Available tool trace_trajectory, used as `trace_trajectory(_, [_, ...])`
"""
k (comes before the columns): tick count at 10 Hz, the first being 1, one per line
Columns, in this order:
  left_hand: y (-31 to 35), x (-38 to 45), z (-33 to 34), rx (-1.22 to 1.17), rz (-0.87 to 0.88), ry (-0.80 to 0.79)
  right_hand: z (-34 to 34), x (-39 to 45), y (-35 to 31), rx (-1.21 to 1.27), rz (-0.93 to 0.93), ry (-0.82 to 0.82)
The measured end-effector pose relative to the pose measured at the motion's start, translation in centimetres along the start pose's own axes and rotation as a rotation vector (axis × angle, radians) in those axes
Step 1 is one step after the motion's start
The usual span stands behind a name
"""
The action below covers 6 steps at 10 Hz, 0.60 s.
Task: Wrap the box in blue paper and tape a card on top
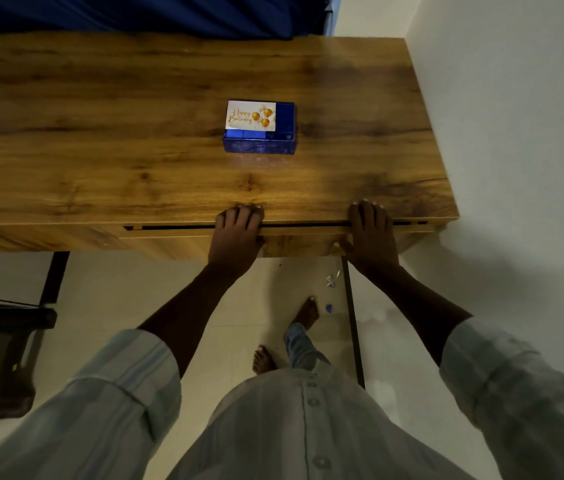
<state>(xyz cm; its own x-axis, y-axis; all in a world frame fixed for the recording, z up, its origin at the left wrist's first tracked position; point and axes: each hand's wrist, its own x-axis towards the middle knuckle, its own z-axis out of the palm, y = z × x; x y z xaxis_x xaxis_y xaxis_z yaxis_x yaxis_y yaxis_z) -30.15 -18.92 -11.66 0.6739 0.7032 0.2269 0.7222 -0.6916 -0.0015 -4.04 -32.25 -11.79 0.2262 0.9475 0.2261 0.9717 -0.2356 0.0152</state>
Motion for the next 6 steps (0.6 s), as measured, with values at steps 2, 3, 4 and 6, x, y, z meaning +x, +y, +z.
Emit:
trace_trajectory(2, [1.3, 1.0, 0.5, 0.033, -0.056, 0.150, 0.2, 1.5, -1.2, -0.111, 0.055, 0.009])
trace_trajectory(3, [1.5, 1.3, 0.5, 0.036, -0.076, 0.173, 0.1, 2.0, -1.4, -0.132, 0.061, -0.003])
trace_trajectory(4, [1.4, 0.9, 0.3, -0.023, -0.107, 0.155, -0.3, 1.5, -1.1, -0.087, 0.061, 0.047])
trace_trajectory(6, [-1.0, 5.3, -2.1, -0.330, -0.132, 0.304, -1.9, 4.8, -0.2, 0.254, 0.115, 0.187])
